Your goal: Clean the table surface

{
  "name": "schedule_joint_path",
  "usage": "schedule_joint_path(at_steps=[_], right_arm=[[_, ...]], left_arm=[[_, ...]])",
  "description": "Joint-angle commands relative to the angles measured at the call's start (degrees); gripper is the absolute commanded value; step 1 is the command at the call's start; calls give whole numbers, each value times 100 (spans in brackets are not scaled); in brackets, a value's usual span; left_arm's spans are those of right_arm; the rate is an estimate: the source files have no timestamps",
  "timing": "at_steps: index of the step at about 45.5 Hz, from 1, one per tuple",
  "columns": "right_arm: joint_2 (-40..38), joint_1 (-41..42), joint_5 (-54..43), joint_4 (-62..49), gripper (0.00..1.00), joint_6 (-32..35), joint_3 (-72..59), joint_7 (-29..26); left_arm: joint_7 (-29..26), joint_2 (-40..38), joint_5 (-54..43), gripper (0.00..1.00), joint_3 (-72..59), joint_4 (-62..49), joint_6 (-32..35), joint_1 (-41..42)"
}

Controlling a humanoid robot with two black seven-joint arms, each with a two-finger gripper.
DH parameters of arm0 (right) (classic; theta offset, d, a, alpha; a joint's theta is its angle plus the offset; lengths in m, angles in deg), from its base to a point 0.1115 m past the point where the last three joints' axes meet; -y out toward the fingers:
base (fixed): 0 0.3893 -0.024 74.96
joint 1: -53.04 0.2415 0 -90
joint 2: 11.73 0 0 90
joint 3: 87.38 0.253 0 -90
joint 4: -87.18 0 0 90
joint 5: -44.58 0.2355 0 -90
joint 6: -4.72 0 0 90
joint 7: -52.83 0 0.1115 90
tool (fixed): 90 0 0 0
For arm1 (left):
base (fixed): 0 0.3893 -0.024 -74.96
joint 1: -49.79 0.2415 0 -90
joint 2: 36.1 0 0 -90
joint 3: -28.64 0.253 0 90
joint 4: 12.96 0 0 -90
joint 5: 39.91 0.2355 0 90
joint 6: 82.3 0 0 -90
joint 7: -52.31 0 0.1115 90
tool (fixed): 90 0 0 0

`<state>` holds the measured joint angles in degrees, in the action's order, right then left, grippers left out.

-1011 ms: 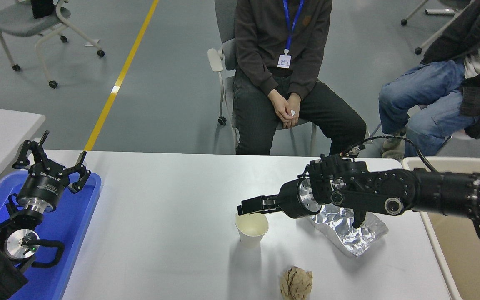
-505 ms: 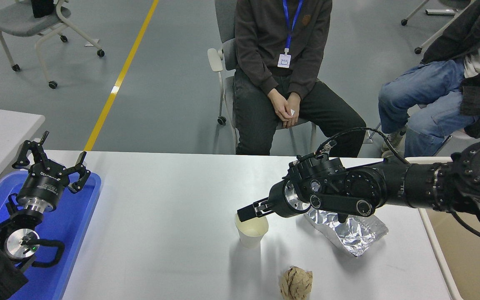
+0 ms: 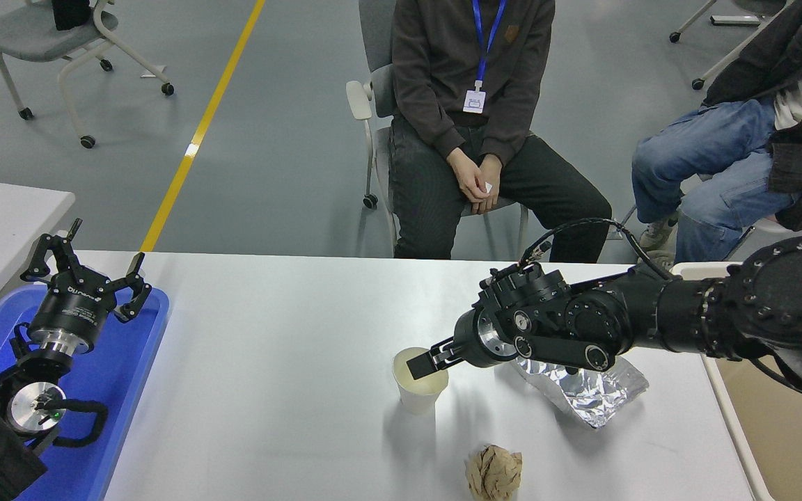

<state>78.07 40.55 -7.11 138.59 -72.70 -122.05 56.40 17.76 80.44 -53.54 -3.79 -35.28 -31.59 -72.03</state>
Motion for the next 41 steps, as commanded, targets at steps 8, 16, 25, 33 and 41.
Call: schedule_joint_path(at_steps=[8,16,25,33,41], right_arm=[[20,-34,-218,-26,83,-28,-31,188],[20,-52,-350,-35,41,-45,-145,188],[20,-43,-421,-35,0,-63,-234,171],[20,-43,-403,-35,0,-45,-225,162],[20,89,-377,18,0,-10,-199,197]], left_arm=[[1,0,0,100,0,0,0,0],[1,0,0,100,0,0,0,0],[1,0,0,100,0,0,0,0],[1,0,0,100,0,0,0,0],[1,0,0,100,0,0,0,0]])
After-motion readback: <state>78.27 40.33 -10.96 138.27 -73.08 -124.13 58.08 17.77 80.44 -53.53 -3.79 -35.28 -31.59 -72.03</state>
